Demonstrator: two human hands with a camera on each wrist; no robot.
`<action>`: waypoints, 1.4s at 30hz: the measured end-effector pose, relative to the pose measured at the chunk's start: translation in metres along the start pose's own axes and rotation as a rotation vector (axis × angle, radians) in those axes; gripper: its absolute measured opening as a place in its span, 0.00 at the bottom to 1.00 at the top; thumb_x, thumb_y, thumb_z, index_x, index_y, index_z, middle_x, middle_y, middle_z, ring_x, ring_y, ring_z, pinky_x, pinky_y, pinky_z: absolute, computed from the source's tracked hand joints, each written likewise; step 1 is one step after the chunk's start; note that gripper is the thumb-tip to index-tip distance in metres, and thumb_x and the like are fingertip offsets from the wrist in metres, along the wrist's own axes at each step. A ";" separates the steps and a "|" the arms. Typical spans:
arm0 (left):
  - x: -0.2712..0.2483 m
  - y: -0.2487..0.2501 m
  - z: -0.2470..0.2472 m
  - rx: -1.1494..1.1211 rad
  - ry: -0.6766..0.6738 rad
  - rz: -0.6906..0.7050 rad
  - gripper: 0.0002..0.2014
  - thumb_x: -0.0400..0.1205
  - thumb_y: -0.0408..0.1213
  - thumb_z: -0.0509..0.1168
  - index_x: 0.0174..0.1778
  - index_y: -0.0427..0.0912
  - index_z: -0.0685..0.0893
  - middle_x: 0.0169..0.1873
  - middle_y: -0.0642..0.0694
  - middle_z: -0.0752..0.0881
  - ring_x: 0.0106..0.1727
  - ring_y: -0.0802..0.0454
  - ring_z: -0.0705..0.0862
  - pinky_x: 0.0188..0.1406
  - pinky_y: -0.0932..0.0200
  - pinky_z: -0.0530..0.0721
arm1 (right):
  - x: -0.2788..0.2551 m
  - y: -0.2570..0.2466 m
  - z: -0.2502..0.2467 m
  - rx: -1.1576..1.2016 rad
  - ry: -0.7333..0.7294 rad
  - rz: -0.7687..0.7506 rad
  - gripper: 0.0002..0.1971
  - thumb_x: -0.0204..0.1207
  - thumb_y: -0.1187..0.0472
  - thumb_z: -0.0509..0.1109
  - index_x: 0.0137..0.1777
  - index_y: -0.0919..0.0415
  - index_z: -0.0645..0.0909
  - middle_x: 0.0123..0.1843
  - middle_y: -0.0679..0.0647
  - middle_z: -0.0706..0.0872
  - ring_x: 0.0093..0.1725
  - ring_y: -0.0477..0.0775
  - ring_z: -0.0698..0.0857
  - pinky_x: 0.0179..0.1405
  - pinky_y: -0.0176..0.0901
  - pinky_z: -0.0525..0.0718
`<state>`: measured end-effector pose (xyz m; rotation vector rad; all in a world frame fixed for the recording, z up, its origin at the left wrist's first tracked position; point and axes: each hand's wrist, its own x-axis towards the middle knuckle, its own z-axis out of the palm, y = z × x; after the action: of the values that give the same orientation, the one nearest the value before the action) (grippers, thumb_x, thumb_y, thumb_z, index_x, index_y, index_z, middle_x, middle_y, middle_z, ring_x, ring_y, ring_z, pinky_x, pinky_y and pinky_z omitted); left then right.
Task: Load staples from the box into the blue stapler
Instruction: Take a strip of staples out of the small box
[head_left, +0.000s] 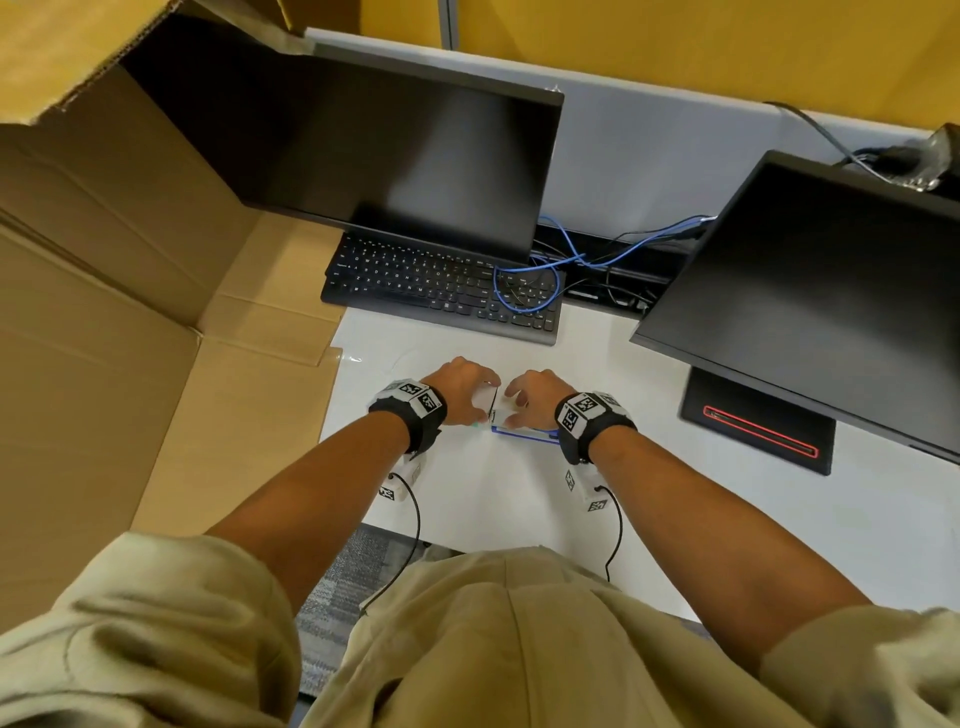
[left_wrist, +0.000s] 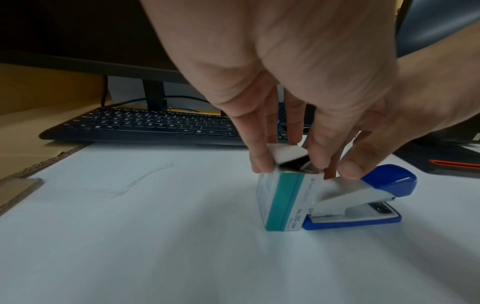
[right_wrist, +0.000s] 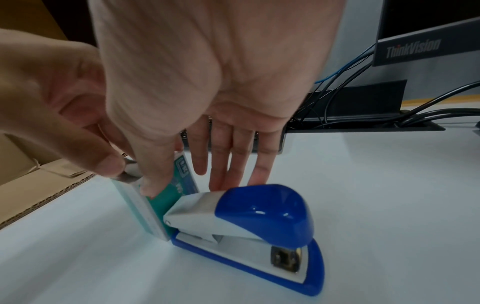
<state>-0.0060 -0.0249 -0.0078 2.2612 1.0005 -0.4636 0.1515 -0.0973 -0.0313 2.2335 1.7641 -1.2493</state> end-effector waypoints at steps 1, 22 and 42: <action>0.000 0.000 0.001 -0.019 0.004 0.006 0.29 0.71 0.42 0.75 0.69 0.50 0.78 0.64 0.41 0.84 0.65 0.40 0.81 0.65 0.42 0.83 | 0.000 0.000 0.001 0.007 0.017 -0.006 0.30 0.67 0.48 0.79 0.68 0.57 0.79 0.57 0.56 0.88 0.58 0.59 0.84 0.60 0.54 0.84; -0.012 -0.037 0.020 -0.467 0.118 -0.019 0.25 0.74 0.23 0.69 0.64 0.41 0.70 0.57 0.40 0.82 0.52 0.47 0.82 0.39 0.68 0.82 | -0.008 -0.018 0.012 0.111 0.248 -0.145 0.13 0.68 0.59 0.75 0.53 0.51 0.86 0.43 0.53 0.91 0.42 0.58 0.86 0.45 0.53 0.89; -0.010 -0.036 0.020 -0.393 0.115 -0.019 0.24 0.75 0.29 0.69 0.64 0.46 0.69 0.56 0.38 0.85 0.56 0.37 0.85 0.58 0.39 0.87 | 0.014 -0.047 0.028 0.119 0.234 0.101 0.16 0.77 0.49 0.67 0.41 0.62 0.88 0.33 0.56 0.85 0.33 0.62 0.83 0.31 0.42 0.76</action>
<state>-0.0416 -0.0247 -0.0316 1.9414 1.0661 -0.1289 0.0970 -0.0824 -0.0383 2.5951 1.6604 -1.1431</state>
